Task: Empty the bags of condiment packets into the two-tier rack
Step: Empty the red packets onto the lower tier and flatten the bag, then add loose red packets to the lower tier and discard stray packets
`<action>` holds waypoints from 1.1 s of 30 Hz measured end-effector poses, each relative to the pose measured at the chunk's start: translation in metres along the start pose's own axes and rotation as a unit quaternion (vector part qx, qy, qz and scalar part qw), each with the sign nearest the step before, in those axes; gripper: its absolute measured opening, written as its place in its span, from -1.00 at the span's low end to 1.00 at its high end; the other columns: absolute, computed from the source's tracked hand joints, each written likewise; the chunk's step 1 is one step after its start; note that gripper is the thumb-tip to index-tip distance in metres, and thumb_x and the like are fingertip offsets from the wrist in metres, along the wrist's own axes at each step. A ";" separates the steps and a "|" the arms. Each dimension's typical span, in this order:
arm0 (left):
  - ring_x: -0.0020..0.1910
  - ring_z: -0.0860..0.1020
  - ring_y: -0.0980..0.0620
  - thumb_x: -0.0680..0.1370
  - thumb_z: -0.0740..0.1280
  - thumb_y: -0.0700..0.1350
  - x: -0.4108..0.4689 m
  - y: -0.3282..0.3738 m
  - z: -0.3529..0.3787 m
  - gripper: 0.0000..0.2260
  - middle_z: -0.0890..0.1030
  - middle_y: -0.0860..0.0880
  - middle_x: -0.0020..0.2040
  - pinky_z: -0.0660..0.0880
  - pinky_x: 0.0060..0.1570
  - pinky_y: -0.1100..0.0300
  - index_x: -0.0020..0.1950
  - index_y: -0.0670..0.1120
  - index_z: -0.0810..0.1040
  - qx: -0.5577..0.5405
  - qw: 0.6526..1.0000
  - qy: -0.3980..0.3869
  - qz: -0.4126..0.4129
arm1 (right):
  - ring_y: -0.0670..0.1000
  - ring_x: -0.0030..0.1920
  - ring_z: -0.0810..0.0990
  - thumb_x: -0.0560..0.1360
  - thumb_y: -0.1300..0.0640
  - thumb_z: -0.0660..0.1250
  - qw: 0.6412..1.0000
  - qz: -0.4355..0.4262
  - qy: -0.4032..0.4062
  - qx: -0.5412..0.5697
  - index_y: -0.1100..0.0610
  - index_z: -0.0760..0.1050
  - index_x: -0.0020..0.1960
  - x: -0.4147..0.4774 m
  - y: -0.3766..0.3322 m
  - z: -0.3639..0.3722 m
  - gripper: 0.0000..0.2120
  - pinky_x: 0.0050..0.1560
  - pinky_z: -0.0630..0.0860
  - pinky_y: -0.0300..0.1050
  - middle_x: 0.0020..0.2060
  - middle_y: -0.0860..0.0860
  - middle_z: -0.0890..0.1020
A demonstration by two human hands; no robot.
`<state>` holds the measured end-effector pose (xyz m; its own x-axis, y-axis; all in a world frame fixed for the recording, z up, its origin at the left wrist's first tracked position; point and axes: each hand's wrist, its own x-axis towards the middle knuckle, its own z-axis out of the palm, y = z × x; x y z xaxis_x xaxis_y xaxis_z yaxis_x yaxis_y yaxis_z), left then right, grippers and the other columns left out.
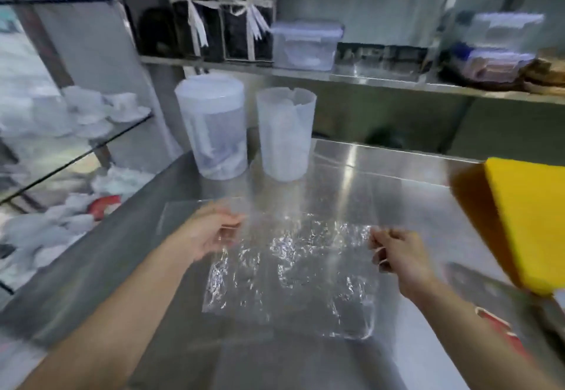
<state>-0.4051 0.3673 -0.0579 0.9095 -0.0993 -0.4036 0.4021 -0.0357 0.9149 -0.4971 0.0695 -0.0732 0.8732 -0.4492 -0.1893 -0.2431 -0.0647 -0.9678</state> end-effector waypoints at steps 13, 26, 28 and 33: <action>-0.30 0.53 -0.14 0.41 0.41 -0.23 -0.002 -0.103 -0.144 -0.79 0.53 -0.12 -0.32 0.38 -0.29 0.12 -0.19 -0.09 0.36 0.223 0.918 0.327 0.024 | 0.19 -0.12 0.57 0.48 0.02 0.15 0.906 -0.027 -0.098 -0.410 0.15 0.49 -0.26 0.009 0.048 0.200 -0.73 -0.09 0.46 -0.07 -0.19 0.16 0.62; 0.14 0.49 -0.26 0.51 0.25 -0.10 0.025 -0.087 -0.103 -0.78 0.56 -0.27 0.12 0.42 0.11 -0.02 0.11 -0.12 0.53 0.559 0.792 0.242 0.041 | 0.23 -0.02 0.57 0.48 0.06 0.15 0.894 -0.011 -0.111 -0.434 0.15 0.46 -0.16 0.023 0.063 0.155 -0.81 -0.05 0.47 -0.04 -0.02 0.22 0.60; 0.15 0.51 -0.25 0.52 0.27 -0.07 0.039 -0.073 -0.062 -0.73 0.57 -0.25 0.15 0.46 0.10 -0.03 0.20 -0.11 0.48 0.533 0.822 0.184 0.082 | 0.23 0.06 0.55 0.51 0.03 0.16 0.898 -0.017 -0.095 -0.429 0.18 0.46 0.00 0.028 0.064 0.125 -0.76 0.00 0.47 -0.01 0.07 0.20 0.59; 0.26 0.44 -0.19 0.51 0.29 -0.01 0.057 -0.073 0.071 -0.58 0.51 -0.22 0.25 0.37 0.23 0.02 0.33 -0.10 0.39 0.547 0.818 0.028 0.177 | 0.23 0.21 0.47 0.52 -0.06 0.18 0.880 -0.026 -0.026 -0.474 0.14 0.31 0.30 0.024 0.072 0.030 -0.57 0.17 0.42 0.07 0.26 0.16 0.46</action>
<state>-0.3899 0.2932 -0.1470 0.9644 -0.2513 -0.0828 -0.1947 -0.8860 0.4209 -0.4809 0.0807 -0.1525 0.9056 -0.3835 -0.1811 -0.4240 -0.8092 -0.4066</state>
